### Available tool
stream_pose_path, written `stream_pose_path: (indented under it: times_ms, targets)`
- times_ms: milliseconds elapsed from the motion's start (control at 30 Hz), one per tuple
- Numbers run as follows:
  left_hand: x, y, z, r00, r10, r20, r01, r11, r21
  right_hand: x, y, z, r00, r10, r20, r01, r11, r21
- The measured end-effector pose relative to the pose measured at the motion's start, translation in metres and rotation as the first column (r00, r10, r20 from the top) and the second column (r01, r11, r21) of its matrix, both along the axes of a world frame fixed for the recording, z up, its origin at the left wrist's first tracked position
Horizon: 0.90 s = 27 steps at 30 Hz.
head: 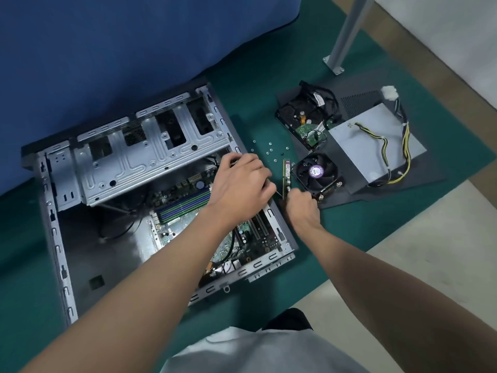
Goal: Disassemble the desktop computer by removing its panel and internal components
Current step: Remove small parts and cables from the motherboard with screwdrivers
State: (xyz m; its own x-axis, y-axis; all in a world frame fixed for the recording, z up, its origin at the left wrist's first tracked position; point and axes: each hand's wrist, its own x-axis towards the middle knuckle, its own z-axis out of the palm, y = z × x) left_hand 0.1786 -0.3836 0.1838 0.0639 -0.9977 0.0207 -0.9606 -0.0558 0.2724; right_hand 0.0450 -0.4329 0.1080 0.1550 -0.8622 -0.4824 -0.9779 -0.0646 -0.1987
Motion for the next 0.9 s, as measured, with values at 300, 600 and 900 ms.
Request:
stream_pose_path:
  times_ms: [300,600,900]
  targets:
    - [0.003,-0.001,0.001,0.999,-0.013,0.034,0.012,1.000,0.021,0.028,-0.023,0.003,0.811,-0.487,0.325,0.391,0.863,0.319]
    - [0.005,0.000,0.001,0.998,-0.030,0.046,0.029,0.999,0.030,-0.020,-0.004,-0.012,0.984,0.176,0.016,-0.176,0.984,0.034]
    - [0.005,0.001,0.001,0.999,-0.032,0.042,0.031,0.999,0.020,-0.017,-0.009,0.000,0.955,0.047,0.294,-0.075,0.994,0.085]
